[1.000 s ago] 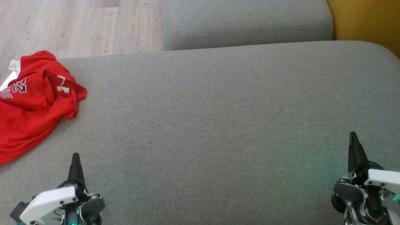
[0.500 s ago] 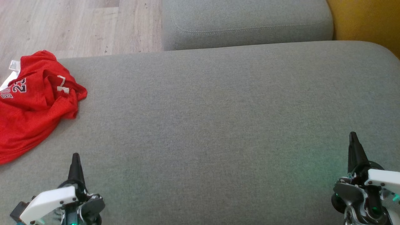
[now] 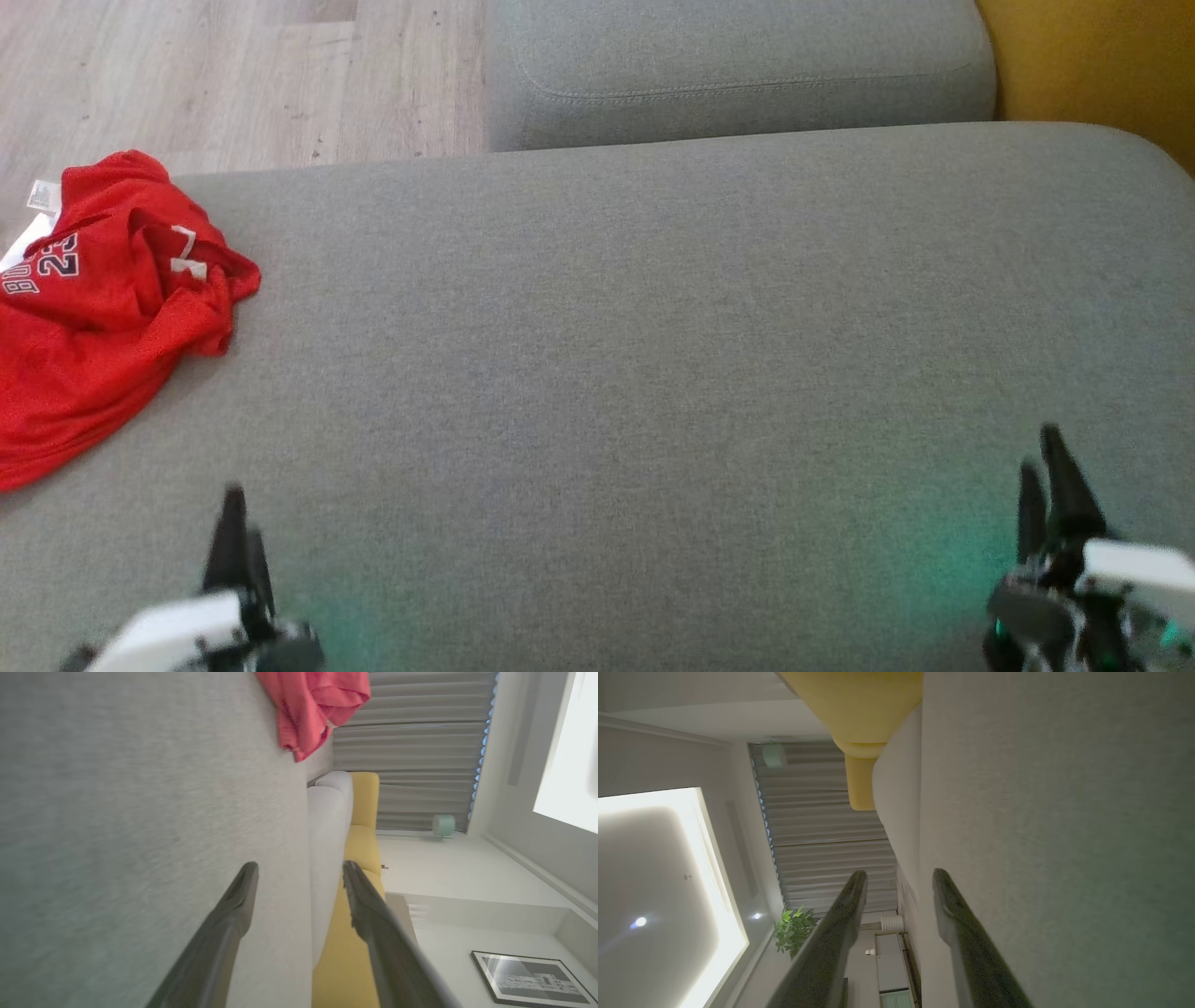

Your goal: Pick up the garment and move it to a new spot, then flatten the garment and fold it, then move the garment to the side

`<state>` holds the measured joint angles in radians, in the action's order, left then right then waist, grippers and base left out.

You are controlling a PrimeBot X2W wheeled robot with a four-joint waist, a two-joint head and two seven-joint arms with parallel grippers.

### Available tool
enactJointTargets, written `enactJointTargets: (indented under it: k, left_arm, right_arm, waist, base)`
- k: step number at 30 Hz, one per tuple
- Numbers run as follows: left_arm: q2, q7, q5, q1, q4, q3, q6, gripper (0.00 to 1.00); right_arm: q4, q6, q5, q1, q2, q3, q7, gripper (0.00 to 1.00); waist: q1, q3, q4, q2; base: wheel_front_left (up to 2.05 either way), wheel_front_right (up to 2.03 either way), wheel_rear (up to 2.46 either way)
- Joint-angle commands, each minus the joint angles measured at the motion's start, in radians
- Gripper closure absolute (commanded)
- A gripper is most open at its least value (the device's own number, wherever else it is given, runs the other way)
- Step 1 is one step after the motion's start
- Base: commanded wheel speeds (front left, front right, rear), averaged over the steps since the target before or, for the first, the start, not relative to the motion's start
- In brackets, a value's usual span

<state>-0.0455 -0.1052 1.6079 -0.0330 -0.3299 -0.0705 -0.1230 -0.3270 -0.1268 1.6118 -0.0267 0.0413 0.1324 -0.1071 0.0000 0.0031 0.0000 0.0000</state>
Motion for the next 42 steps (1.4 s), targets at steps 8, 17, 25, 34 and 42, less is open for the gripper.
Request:
enactJointTargets:
  k: [8,17,25,34,42]
  left_arm:
    - [0.0,0.022,-0.013,0.012,0.017,0.02,0.001,0.0]
    - [0.0,0.046,-0.036,0.023,0.043,0.035,0.004,0.0]
    - [-0.001,0.069,-0.094,0.027,0.077,0.047,0.021,0.0]
    - [-0.001,0.099,-0.257,0.03,0.133,0.084,0.045,0.0]
    - [-0.001,0.122,-0.411,0.034,0.166,0.113,0.058,0.0]
  right_arm:
    - [0.008,0.0,-0.01,0.007,0.0,-0.019,0.022,0.0]
    - [0.011,0.0,-0.041,0.012,0.001,-0.026,0.046,0.0]
    - [0.02,-0.001,-0.114,0.01,0.002,-0.028,0.07,0.0]
    - [0.074,-0.001,-0.267,0.016,0.002,-0.047,0.099,0.0]
    - [0.116,-0.001,-0.416,0.025,0.003,-0.072,0.123,0.0]
  waist:
    - [0.0,-0.004,-0.001,0.0]
    - [0.0,-0.007,-0.002,0.0]
    - [0.0,-0.01,-0.003,0.0]
    - [0.0,-0.012,-0.003,0.0]
    - [0.0,-0.012,-0.002,0.0]
  base:
    - [0.0,0.0,0.0]
    - [0.0,0.0,0.0]
    - [0.0,0.0,0.0]
    - [0.0,0.0,0.0]
    - [0.0,0.0,0.0]
